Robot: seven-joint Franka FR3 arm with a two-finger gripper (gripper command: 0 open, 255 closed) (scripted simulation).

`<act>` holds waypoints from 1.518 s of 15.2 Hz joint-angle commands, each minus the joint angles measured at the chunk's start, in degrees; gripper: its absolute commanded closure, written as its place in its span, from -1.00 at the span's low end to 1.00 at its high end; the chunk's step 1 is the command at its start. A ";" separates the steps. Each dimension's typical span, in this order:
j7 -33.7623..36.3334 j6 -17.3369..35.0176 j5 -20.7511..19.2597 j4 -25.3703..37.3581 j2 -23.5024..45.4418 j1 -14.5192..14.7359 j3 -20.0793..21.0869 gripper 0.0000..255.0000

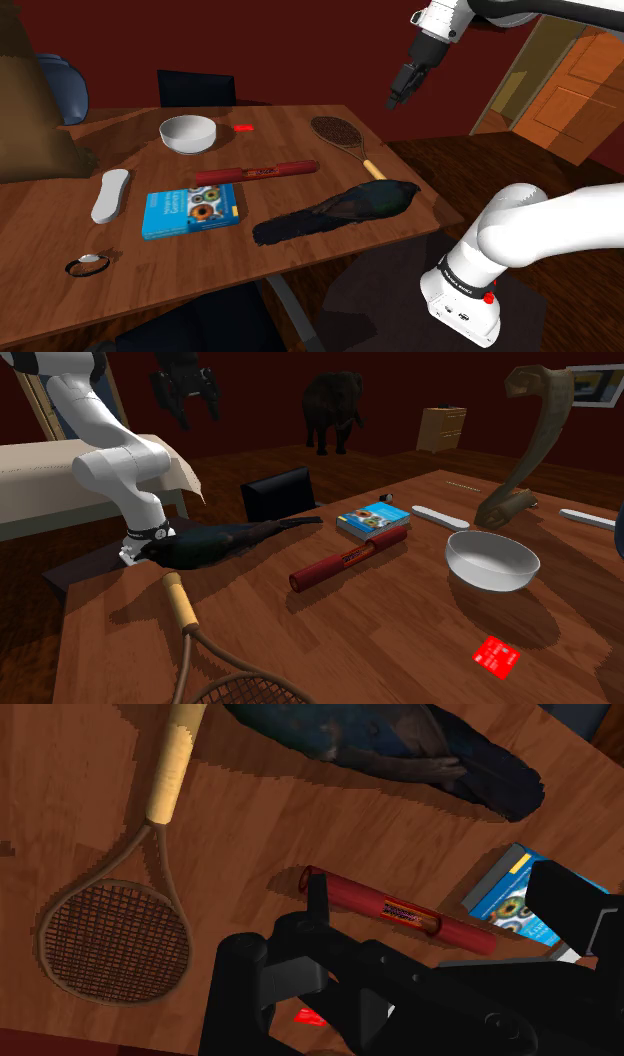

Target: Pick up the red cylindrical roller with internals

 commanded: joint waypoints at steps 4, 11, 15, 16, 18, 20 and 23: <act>-3.58 4.66 -0.40 0.04 5.31 1.37 -0.17 -1.00; -11.49 14.25 -1.02 2.64 18.87 4.29 -0.11 -1.00; -15.68 18.76 -1.33 5.56 27.03 5.74 0.27 -1.00; -16.67 19.76 -1.43 6.44 29.09 6.08 0.40 -1.00; -18.61 21.62 -1.66 8.36 33.22 6.70 0.73 -1.00; -20.44 23.28 -1.95 10.51 37.36 7.28 1.14 -1.00; -22.99 25.39 -2.57 14.11 43.55 8.08 1.85 -1.00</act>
